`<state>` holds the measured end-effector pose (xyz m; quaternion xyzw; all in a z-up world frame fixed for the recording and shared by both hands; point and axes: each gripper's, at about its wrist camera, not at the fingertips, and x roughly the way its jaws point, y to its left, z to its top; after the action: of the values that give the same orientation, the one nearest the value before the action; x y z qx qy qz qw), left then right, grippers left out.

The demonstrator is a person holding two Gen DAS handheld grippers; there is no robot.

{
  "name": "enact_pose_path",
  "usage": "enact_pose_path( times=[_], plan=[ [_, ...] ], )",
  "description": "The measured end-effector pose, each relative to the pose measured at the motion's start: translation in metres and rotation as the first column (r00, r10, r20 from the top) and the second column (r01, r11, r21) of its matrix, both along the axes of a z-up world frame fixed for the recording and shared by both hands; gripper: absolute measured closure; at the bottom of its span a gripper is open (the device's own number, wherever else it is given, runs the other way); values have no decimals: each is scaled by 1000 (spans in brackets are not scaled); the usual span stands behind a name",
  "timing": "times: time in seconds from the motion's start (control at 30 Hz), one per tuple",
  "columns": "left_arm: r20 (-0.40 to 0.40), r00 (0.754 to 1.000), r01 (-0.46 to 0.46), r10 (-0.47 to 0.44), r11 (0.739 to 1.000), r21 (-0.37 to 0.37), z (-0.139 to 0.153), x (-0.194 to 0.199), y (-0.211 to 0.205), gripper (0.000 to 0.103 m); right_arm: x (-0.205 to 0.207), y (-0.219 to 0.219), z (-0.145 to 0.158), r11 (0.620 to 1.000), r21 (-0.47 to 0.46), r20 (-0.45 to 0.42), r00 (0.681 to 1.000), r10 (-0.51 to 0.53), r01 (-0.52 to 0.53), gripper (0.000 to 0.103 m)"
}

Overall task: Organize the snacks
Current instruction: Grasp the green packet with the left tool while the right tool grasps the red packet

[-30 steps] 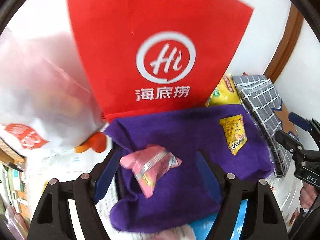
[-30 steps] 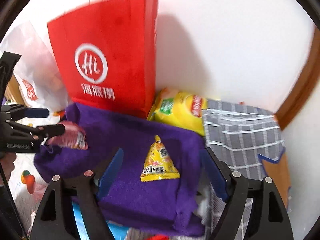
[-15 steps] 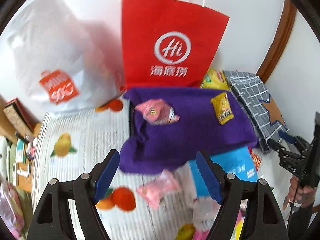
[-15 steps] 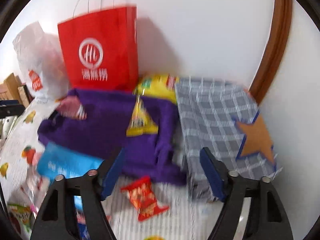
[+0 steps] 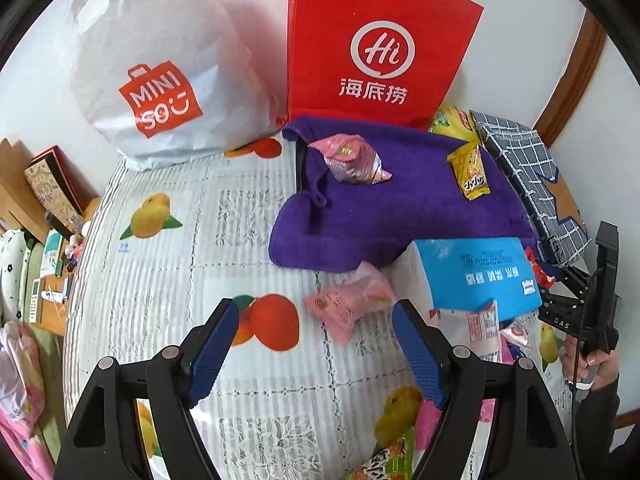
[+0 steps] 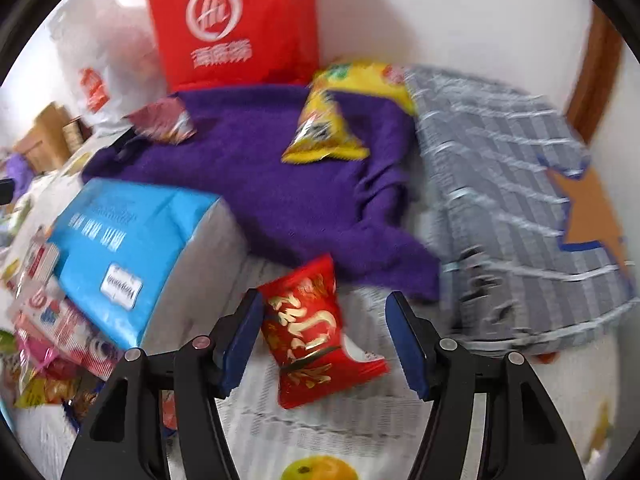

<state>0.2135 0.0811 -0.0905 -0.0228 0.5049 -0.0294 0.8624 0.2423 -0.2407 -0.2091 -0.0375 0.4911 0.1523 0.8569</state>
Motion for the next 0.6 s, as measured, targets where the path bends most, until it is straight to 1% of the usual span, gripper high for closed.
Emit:
enact_pose_path(
  times=[0.07,0.1,0.17,0.2,0.33,0.43,0.5,0.6],
  plan=[
    [0,1000,5,-5,1000,1,-1,-2,-1,26,-6,5,-1,1000,-22,4,1000,20,-20,47],
    [-1,1000,6,-6,1000,-1,-2,-3,-2,26,-7,8,-2,999,-41,0,1000,31,-31,56],
    [-8,1000,10,-10,1000,-11,-5,-5,-3,26,-15,12,-2,997,-73,24,999,39,-37,58],
    [-12,1000,14,-14,1000,-15,-7,-7,-4,26,-19,13,-2,996,-74,19,999,42,-40,59],
    [-34,998,43,-44,999,-28,-15,-20,-10,26,-34,7,0,998,-58,3,1000,-1,2,60],
    [-45,996,73,-76,995,-72,-19,-36,-15,26,-52,2,2,998,-53,9,999,-43,44,59],
    [-43,994,93,-98,991,-100,-21,-50,-18,26,-61,-1,3,996,-43,12,997,-75,76,59],
    [-31,991,124,-128,986,-110,-22,-67,-23,26,-77,-6,4,991,-42,32,992,-125,127,59]
  ],
)
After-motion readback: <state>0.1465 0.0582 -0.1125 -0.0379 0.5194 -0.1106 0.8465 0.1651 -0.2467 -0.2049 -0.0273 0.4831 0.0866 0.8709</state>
